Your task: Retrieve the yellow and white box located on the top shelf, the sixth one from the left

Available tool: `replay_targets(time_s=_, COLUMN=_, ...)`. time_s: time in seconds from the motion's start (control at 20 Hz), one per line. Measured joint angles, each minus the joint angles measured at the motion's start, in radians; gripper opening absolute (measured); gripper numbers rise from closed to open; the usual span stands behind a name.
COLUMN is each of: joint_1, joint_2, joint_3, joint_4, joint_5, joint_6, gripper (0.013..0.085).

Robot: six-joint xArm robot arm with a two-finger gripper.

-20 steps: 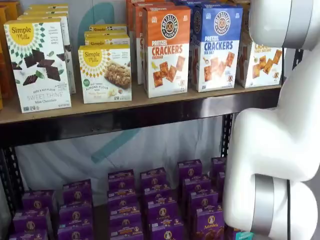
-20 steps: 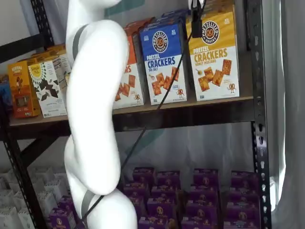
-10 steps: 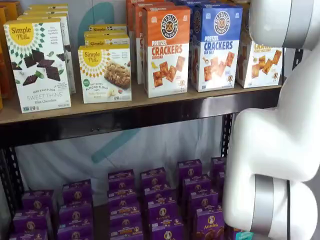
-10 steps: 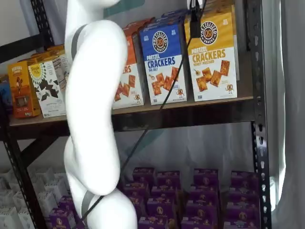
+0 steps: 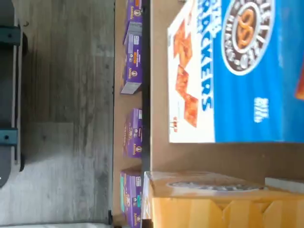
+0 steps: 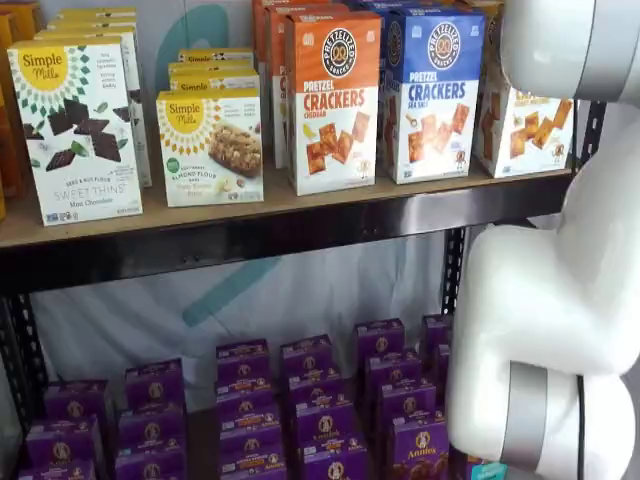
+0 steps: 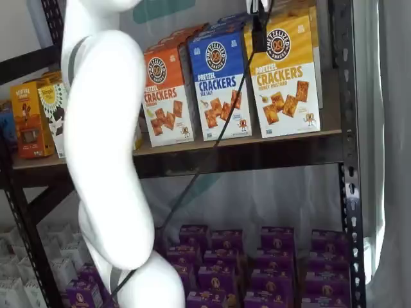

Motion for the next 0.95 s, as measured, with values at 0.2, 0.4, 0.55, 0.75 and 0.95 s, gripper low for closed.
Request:
replay_targets(time_s=0.2, joint_1=-0.021, joint_2=-0.082, joint_3=0.071, joint_4=0.003, joint_5=0.014, joint_6=-0.018, gripper=0.061)
replay_targets(time_s=0.4, joint_1=-0.049, joint_2=-0.153, joint_3=0.12, joint_4=0.004, joint_5=0.054, joint_6=-0.039, gripper=0.061)
replay_targets(time_s=0.55, joint_1=-0.07, joint_2=-0.206, joint_3=0.161, joint_4=-0.006, joint_5=0.077, joint_6=-0.062, gripper=0.061)
replay_targets(time_s=0.75, joint_1=-0.1, joint_2=-0.297, joint_3=0.243, joint_4=-0.035, joint_5=0.096, joint_6=-0.103, gripper=0.061)
replay_targets(time_s=0.95, joint_1=-0.118, joint_2=-0.352, joint_3=0.301, joint_4=-0.051, joint_5=0.108, joint_6=-0.127, gripper=0.061)
